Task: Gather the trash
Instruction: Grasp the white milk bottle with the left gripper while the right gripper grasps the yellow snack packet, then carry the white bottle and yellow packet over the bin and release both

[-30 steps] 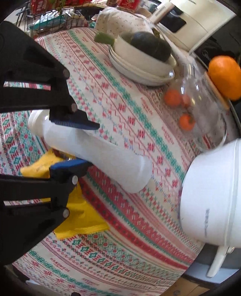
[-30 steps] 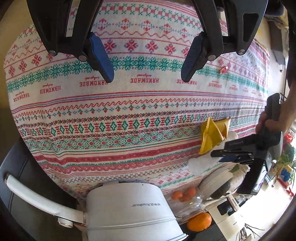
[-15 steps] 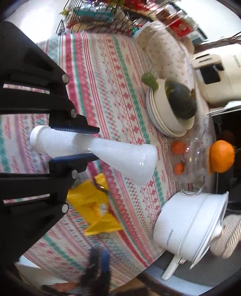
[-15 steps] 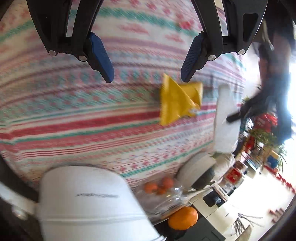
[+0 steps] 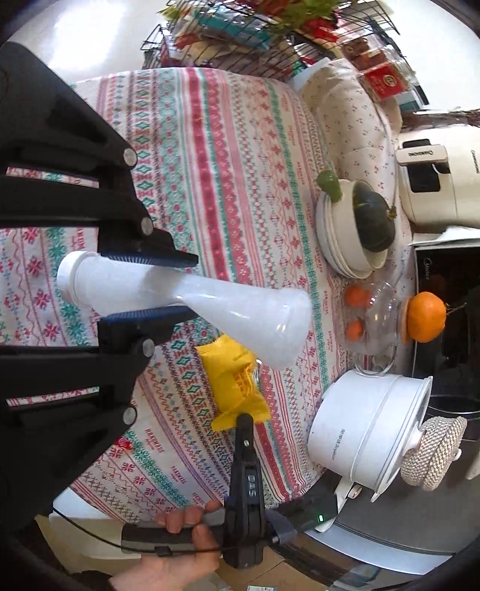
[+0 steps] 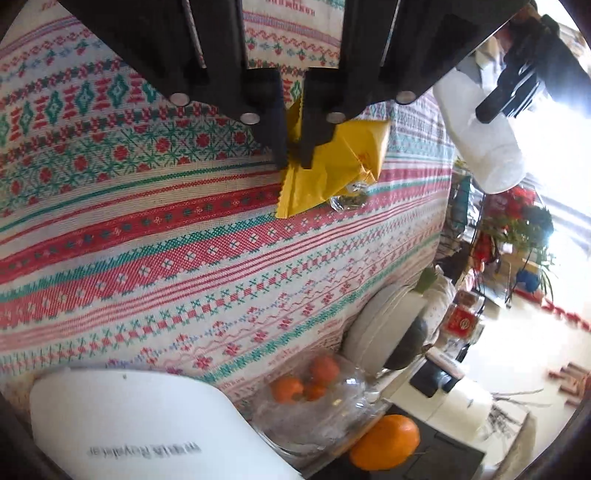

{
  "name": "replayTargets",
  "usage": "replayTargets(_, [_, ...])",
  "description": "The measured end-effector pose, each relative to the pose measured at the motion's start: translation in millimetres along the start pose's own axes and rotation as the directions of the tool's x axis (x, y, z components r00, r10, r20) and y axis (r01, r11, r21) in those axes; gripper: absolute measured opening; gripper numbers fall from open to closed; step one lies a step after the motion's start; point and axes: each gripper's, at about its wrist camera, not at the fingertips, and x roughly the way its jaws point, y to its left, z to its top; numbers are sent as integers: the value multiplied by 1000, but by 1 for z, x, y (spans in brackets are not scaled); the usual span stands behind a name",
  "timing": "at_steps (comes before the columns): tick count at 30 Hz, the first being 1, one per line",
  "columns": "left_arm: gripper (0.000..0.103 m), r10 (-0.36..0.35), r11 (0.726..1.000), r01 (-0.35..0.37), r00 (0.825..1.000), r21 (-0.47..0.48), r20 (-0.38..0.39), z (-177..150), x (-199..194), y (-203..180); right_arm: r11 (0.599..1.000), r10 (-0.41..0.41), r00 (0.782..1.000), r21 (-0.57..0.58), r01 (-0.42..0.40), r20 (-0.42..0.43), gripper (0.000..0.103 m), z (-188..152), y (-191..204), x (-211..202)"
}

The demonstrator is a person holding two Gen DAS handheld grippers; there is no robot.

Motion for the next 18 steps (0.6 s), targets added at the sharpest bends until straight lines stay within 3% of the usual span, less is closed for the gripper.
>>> replayTargets(7, [23, -7, 1000, 8, 1000, -23, 5, -7, -25, -16, 997, -22, 999, -76, 25, 44, 4, -16, 13, -50])
replayTargets(18, [23, -54, 997, 51, 997, 53, 63, -18, -90, -95, 972, -138, 982, -174, 159, 127, 2, -74, 17, -170])
